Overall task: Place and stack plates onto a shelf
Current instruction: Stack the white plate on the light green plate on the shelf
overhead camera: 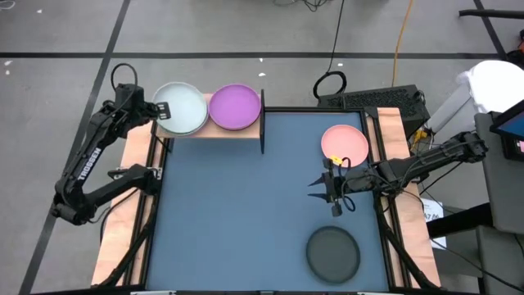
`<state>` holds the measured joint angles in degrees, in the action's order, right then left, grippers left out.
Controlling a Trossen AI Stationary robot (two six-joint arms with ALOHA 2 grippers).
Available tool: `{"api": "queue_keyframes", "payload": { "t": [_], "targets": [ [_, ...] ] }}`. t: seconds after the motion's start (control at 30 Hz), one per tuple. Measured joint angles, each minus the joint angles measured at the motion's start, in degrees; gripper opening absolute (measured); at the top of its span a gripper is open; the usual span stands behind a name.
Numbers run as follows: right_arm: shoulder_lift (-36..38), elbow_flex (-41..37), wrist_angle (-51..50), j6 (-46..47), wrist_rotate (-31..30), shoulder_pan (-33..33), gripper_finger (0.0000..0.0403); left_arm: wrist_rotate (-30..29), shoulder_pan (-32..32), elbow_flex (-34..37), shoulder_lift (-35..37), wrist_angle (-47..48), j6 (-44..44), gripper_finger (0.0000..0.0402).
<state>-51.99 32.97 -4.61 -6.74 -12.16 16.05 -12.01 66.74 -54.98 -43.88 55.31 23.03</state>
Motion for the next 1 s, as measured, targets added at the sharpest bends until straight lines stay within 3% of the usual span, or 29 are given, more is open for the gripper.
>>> {"api": "queue_keyframes", "payload": {
  "t": [0.47,0.8,1.0],
  "targets": [
    [0.0,0.0,0.0,0.0,0.0,0.0,0.0118,0.0,-0.2,0.0,0.0,1.6,-2.3,0.0053],
    [0.0,0.0,0.0,0.0,0.0,0.0,0.0118,1.5,-4.6,0.0,0.0,6.4,-2.9,0.0053],
    [0.0,0.0,0.1,-0.1,0.0,0.0,0.0118,-0.8,-5.7,1.0,0.0,6.5,-1.9,0.0053]
  ]
}}
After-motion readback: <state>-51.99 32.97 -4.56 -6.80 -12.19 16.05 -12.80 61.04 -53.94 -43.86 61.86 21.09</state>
